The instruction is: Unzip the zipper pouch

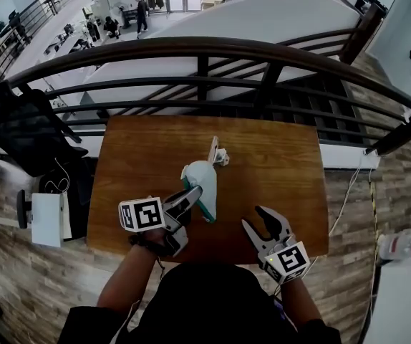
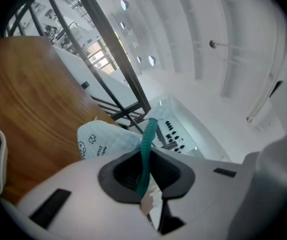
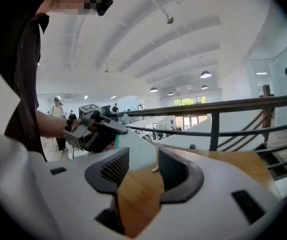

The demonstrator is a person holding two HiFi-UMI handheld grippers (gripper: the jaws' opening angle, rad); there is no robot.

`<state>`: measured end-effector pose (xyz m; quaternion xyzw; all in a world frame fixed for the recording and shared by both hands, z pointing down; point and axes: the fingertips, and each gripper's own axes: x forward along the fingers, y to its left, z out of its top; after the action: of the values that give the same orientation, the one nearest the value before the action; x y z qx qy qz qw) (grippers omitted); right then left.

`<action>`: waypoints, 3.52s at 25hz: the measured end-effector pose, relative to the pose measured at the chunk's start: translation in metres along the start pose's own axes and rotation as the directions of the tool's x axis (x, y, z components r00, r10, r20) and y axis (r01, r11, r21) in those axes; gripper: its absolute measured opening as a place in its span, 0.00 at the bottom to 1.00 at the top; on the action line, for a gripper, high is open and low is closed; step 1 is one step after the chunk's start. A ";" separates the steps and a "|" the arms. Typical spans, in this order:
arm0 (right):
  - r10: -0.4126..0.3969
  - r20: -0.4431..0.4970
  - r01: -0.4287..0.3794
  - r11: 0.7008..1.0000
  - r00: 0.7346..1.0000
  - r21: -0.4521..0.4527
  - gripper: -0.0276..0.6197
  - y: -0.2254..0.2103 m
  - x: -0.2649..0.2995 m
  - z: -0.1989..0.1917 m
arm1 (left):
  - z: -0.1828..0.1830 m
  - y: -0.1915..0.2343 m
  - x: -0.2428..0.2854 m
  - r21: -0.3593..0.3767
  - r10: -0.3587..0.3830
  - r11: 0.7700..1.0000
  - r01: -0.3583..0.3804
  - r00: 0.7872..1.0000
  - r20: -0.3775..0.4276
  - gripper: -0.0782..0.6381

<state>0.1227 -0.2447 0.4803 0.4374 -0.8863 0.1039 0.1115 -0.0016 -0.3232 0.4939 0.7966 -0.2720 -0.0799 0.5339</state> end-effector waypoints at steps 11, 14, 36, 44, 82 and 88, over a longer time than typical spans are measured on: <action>0.108 -0.054 -0.120 0.919 0.993 -0.375 0.37 0.027 0.043 -0.001 | 0.048 -0.078 -0.005 -0.147 -0.168 0.968 0.203 0.961 0.218 0.18; 0.136 -0.033 -0.139 0.912 0.990 -0.385 0.38 0.031 0.058 0.009 | 0.057 -0.083 -0.008 -0.126 -0.169 0.971 0.203 0.956 0.239 0.18; 0.220 0.022 -0.194 0.902 0.975 -0.386 0.10 0.049 0.052 0.033 | 0.034 -0.050 -0.021 -0.183 -0.148 0.966 0.182 0.972 0.184 0.19; 0.186 0.053 -0.166 0.953 0.981 -0.255 0.09 0.038 0.044 0.038 | 0.017 -0.025 -0.030 0.003 -0.029 1.000 0.029 0.998 0.064 0.28; 0.155 -0.111 -0.190 0.866 0.982 -0.462 0.09 0.050 0.035 0.022 | -0.040 -0.070 -0.015 0.257 -0.192 0.932 0.255 0.950 -0.246 0.36; 0.152 -0.101 -0.182 0.867 0.983 -0.463 0.09 0.052 0.038 0.024 | -0.036 -0.077 -0.020 0.148 -0.283 0.937 0.316 0.936 -0.208 0.33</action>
<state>0.0564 -0.2489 0.4642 0.3156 -0.9156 -0.0914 0.2320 0.0231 -0.2617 0.4371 0.8774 -0.1028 -0.0618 0.4646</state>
